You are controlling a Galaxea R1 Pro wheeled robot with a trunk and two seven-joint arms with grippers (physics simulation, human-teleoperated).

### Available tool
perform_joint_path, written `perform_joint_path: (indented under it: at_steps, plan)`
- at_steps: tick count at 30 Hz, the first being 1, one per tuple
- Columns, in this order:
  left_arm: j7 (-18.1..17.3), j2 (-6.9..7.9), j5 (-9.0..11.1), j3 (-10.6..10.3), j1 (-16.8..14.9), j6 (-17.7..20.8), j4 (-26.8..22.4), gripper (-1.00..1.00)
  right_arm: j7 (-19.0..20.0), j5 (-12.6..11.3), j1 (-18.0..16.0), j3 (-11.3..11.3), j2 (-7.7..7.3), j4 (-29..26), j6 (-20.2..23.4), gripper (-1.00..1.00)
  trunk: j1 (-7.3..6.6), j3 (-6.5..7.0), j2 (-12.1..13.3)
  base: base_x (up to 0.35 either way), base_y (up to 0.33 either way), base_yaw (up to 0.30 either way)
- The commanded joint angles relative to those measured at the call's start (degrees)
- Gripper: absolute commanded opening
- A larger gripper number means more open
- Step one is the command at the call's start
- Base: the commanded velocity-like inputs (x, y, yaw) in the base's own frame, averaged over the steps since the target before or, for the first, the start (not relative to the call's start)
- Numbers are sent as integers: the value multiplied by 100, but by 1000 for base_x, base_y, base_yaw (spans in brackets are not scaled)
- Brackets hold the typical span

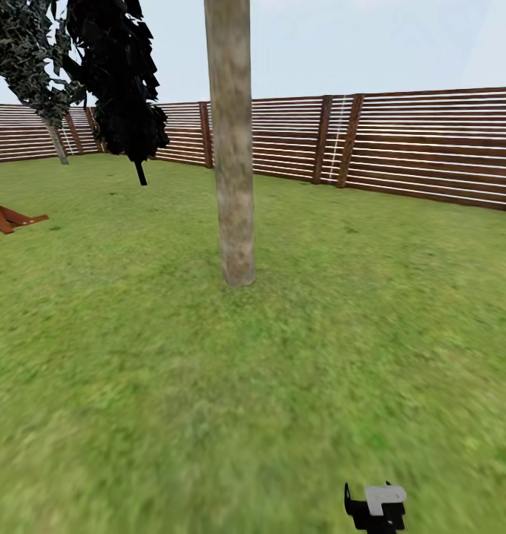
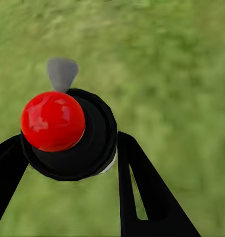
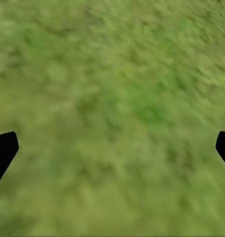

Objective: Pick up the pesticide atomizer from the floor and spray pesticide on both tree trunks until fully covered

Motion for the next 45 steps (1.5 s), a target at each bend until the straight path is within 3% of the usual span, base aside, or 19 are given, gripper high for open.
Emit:
perform_joint_path:
  at_steps: [1, 26, 32, 35, 37, 39, 40, 41, 42, 43, 45]
  plan:
    - [1, -2, 1, 2, 0, 0, 0, -100, 2, 1, 0, 3, 0, 12, 0, 100, 0, 0, 0, 311, 128, 1]
    - [-10, -3, -10, -2, 0, 5, -32, -100, 4, -16, 0, -1, 1, 30, -1, 100, 0, 0, 0, 334, 13, 69]
    - [-16, -4, -204, -25, 0, 14, -11, -100, 0, -16, 0, -1, 3, 30, 4, 100, 0, 0, 0, 334, -112, -3]
    - [-83, -5, -622, -269, 0, 37, -15, -100, -1, -16, 0, -1, 3, 30, 1, 100, 0, 0, 0, 327, -164, -143]
    - [-173, -3, -793, -391, -22, 55, -54, -100, 3, -16, 0, 2, 7, 32, -1, 100, 0, 2, 0, 326, -165, -127]
    - [-835, 54, -905, -546, -71, 115, -73, -100, 11, -7, 0, 36, 14, 20, 4, 100, 0, 2, 0, 326, -160, -25]
    - [-1113, 67, -925, -566, -83, 184, -100, -100, 16, -7, -2, 148, 20, 3, 7, 100, 0, 2, 0, 326, -158, -7]
    - [-1367, 111, -1016, -586, -188, 383, -219, -100, 19, -7, -6, 423, 23, -35, 11, 100, 0, 2, 0, 326, -157, -3]
    - [-1965, 280, -1754, -673, -610, 1241, -485, -100, 386, -7, -8, 1114, 19, -383, 42, 100, 0, 2, 0, 325, -155, -1]
    - [-3111, 512, -2826, -718, -1131, 2054, -723, -100, 1747, -7, -32, 1605, 4, -1100, 758, 100, 0, 2, 0, 325, -155, 0]
    - [-4298, 659, -3442, -732, -1549, 2212, -812, -100, 2959, 13, -149, 1693, 1, -1816, 1839, 100, 0, 2, 0, 325, -155, 0]
